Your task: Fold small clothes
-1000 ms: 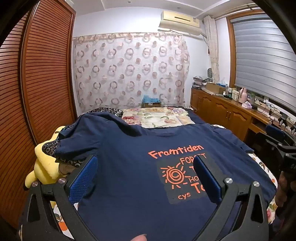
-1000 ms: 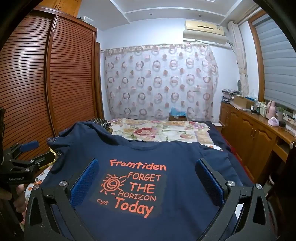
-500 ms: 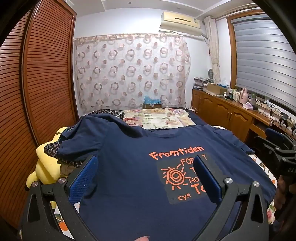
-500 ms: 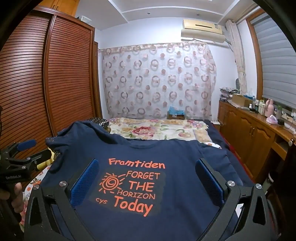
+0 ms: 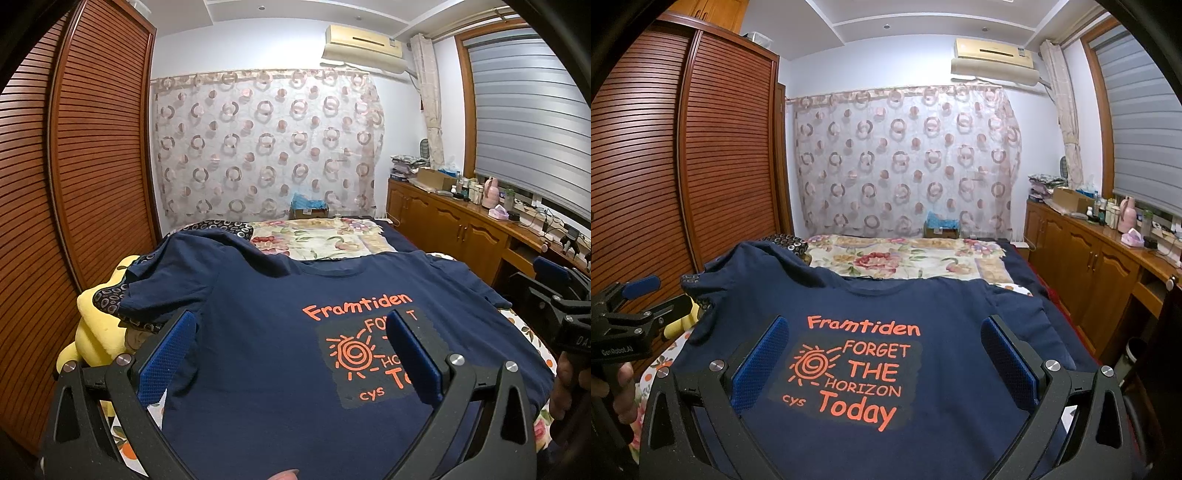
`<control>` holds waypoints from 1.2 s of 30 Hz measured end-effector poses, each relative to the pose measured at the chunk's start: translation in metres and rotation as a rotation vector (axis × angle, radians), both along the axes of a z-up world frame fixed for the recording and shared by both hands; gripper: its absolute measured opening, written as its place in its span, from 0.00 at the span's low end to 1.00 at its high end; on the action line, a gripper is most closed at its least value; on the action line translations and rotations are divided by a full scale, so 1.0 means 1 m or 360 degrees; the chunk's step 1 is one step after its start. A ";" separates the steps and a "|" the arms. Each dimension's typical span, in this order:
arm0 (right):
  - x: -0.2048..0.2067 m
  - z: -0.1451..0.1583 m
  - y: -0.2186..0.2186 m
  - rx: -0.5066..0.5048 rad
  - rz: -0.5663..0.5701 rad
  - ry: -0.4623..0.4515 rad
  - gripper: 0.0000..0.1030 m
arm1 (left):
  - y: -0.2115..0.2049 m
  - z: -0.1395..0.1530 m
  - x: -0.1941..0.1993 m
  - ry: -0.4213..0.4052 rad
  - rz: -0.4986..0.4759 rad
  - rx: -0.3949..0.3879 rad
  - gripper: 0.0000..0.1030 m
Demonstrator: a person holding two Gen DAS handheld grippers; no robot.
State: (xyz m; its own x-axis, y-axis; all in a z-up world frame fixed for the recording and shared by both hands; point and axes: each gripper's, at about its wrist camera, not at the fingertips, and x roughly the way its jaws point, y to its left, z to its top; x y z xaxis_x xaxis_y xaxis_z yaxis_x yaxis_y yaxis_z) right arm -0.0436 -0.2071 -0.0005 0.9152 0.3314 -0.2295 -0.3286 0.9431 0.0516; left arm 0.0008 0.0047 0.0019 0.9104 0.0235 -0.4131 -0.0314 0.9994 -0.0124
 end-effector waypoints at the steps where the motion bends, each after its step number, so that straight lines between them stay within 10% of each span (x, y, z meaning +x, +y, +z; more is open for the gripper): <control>1: -0.001 0.000 0.000 0.0000 0.0000 0.0000 1.00 | 0.001 0.000 0.001 -0.0002 0.0001 0.0000 1.00; 36: -0.002 -0.001 0.000 0.0006 0.0005 -0.0003 1.00 | 0.000 0.000 -0.001 -0.0014 0.0003 0.0015 1.00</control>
